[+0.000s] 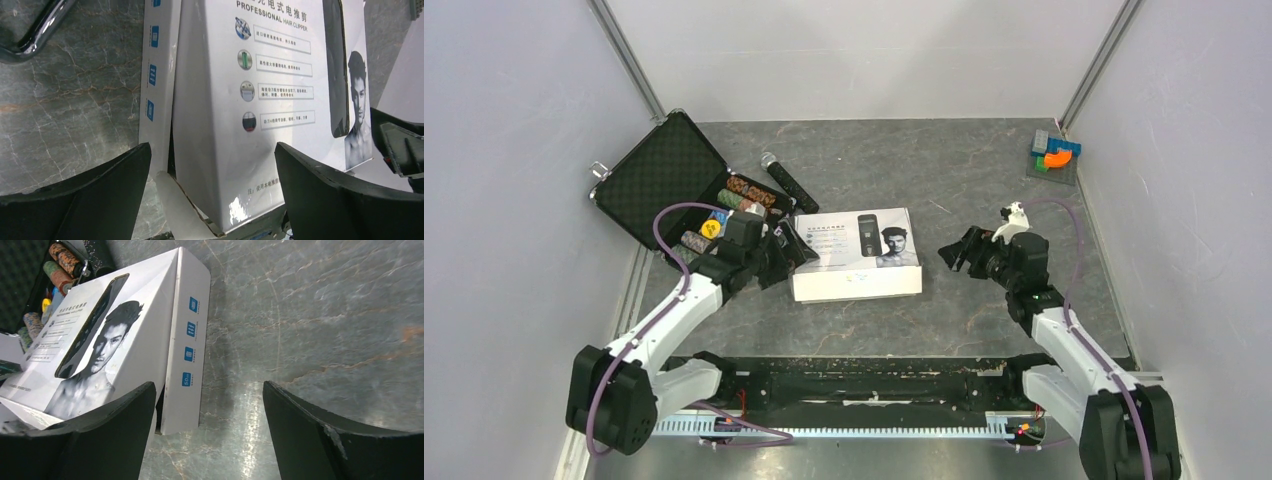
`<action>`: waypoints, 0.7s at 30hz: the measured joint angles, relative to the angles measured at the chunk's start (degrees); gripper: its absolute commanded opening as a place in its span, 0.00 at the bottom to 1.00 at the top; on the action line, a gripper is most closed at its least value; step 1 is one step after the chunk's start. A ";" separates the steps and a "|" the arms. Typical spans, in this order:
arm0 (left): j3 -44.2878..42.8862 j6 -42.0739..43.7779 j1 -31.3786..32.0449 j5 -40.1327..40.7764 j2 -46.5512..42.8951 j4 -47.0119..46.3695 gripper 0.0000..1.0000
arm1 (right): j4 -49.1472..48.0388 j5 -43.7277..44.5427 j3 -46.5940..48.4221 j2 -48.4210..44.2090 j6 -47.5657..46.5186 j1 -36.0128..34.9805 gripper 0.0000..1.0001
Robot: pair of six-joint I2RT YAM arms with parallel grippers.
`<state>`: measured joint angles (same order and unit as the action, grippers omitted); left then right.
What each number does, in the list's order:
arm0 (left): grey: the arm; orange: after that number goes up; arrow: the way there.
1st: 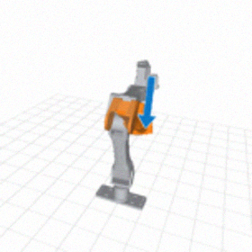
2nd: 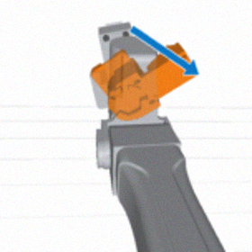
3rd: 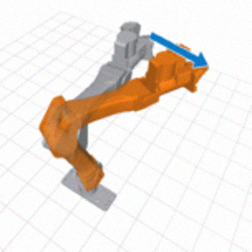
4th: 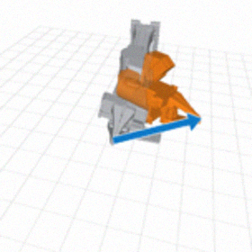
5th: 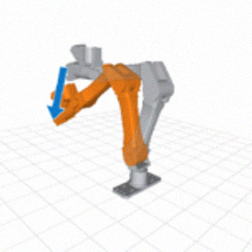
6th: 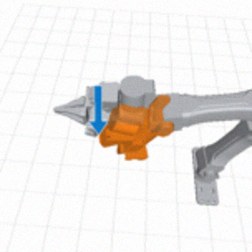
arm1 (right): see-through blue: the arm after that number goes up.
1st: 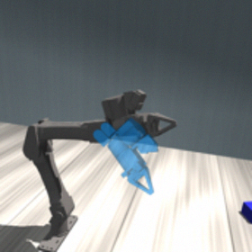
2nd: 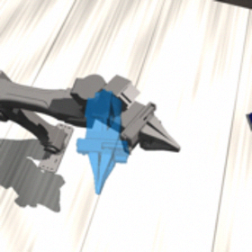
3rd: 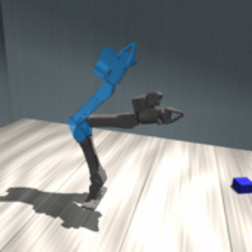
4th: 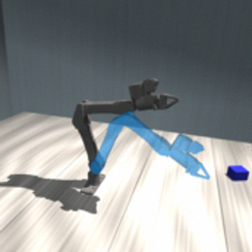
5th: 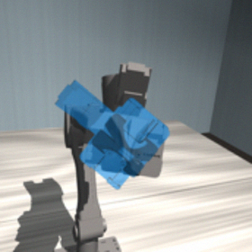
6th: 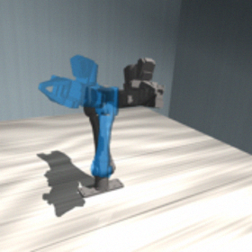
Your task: Sort the hair-cutting tools
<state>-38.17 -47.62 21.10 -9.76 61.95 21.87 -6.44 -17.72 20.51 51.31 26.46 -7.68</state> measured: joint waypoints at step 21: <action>1.92 -6.38 -0.76 -6.45 14.25 -15.30 1.00 | -25.18 -10.69 -1.22 22.84 17.07 0.04 0.76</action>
<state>-36.25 -54.00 20.34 -16.21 76.20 6.57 -31.62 -28.40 19.29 74.15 43.53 -7.64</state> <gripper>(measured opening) 0.996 0.768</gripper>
